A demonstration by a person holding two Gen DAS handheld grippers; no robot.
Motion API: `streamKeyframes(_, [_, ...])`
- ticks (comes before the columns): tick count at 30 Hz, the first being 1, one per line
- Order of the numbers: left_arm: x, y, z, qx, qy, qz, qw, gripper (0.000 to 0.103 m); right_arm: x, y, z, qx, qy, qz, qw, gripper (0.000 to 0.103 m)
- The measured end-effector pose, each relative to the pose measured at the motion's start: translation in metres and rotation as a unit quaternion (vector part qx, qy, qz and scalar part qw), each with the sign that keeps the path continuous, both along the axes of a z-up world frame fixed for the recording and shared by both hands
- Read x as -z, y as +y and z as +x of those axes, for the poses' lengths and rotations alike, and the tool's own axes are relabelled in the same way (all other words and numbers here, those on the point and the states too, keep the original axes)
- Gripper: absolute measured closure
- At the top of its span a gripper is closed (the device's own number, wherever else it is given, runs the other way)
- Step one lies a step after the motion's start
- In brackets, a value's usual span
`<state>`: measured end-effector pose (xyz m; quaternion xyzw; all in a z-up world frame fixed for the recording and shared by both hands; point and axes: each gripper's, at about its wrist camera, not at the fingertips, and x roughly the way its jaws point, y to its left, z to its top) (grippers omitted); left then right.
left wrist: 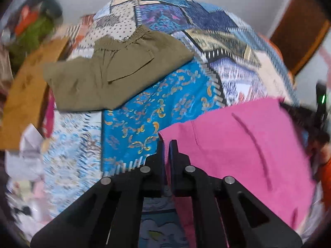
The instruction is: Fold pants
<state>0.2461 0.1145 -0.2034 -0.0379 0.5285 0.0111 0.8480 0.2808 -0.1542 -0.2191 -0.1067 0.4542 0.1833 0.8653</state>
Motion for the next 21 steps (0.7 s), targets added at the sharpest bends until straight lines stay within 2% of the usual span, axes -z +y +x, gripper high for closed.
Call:
streamKeyframes(2, [0.008, -0.003, 0.001, 0.002, 0.016, 0.023, 0.9996, 0.096, 0.003, 0.001, 0.0, 0.002, -0.001, -0.017, 1.0, 0.098])
streamKeyframes(4, [0.015, -0.005, 0.001, -0.007, 0.03, 0.069, 0.9971, 0.097, 0.004, 0.001, 0.0, 0.0, 0.003, -0.022, 1.0, 0.098])
streamKeyframes(5, [0.019, -0.002, 0.001, -0.012, 0.043, 0.08, 0.9958, 0.097, 0.002, 0.001, 0.001, -0.002, 0.006, -0.027, 1.0, 0.098])
streamKeyframes(8, [0.011, 0.016, -0.006, -0.037, 0.037, 0.018, 0.9985, 0.097, -0.005, -0.001, 0.002, -0.005, 0.02, -0.032, 0.999, 0.094])
streamKeyframes(10, [0.0, 0.023, -0.009, -0.051, 0.02, -0.004, 0.9985, 0.097, -0.016, -0.002, -0.002, -0.003, 0.023, -0.036, 0.999, 0.09])
streamKeyframes(14, [-0.031, 0.015, -0.009, -0.046, -0.018, 0.006, 0.9988, 0.095, -0.046, -0.002, -0.017, -0.01, 0.01, 0.002, 1.0, 0.052])
streamKeyframes(16, [-0.046, 0.001, -0.008, -0.028, -0.035, 0.004, 0.999, 0.089, -0.066, 0.002, -0.029, -0.022, -0.003, 0.038, 0.999, 0.046])
streamKeyframes(18, [-0.057, -0.015, -0.005, -0.002, -0.049, -0.001, 0.9988, 0.079, -0.075, 0.012, -0.032, -0.037, 0.001, 0.053, 0.998, 0.031])
streamKeyframes(20, [-0.065, -0.035, -0.002, 0.021, -0.063, -0.007, 0.9978, 0.063, -0.082, 0.024, -0.038, -0.054, 0.007, 0.073, 0.996, 0.027])
streamKeyframes(21, [-0.066, -0.043, 0.001, 0.032, -0.067, -0.008, 0.9972, 0.06, -0.083, 0.03, -0.04, -0.062, 0.007, 0.081, 0.995, 0.027])
